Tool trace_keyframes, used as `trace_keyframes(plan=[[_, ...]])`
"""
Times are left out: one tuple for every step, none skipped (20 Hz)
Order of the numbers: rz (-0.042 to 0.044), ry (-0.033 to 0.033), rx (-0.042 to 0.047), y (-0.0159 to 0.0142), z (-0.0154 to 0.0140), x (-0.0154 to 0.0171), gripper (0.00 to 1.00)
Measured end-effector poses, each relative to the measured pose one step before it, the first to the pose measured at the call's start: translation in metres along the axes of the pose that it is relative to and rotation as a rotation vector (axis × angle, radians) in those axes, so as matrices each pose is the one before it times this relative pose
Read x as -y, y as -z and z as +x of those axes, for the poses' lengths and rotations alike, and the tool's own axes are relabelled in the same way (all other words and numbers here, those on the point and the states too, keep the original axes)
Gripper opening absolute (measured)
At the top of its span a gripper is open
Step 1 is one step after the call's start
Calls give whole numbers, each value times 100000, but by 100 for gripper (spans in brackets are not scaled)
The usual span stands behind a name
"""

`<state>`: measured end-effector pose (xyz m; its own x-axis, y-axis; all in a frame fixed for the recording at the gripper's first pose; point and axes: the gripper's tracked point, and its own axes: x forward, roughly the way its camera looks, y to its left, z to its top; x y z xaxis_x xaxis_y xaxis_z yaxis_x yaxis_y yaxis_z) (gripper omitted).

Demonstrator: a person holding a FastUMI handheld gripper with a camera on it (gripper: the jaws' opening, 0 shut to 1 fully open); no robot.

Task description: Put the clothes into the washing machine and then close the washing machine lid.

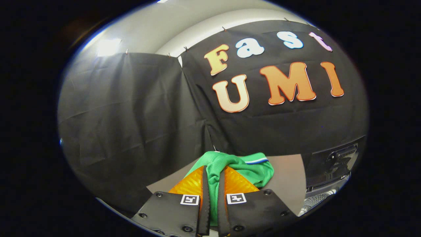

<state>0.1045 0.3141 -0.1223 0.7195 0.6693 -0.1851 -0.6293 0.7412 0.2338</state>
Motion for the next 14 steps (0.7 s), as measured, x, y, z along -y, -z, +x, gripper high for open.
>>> trace_keyframes(plan=[[-84,265,2169,-945,-1708,776,17],[-129,547,2214,-1254,-1336,1104,17],[-197,789,1829,-1151,-1063,1097,17],[-110,964,1535,-1086,-951,1324,17],[-163,1513,1346,-1255,-804,1561,17],[-82,1591,1515,-1205,-635,1615,17],[-394,1902,1183,-936,-532,1702,17],[-573,2041,881,-872,-531,1801,17],[-505,2011,958,-688,-436,1873,17],[-635,2205,429,-418,-417,1939,17],[-491,2146,214,-361,-360,2016,17],[-335,2199,-46,-57,-500,2004,17],[-256,2021,-399,-90,-274,1954,17],[-467,2121,-519,172,-453,1884,17]])
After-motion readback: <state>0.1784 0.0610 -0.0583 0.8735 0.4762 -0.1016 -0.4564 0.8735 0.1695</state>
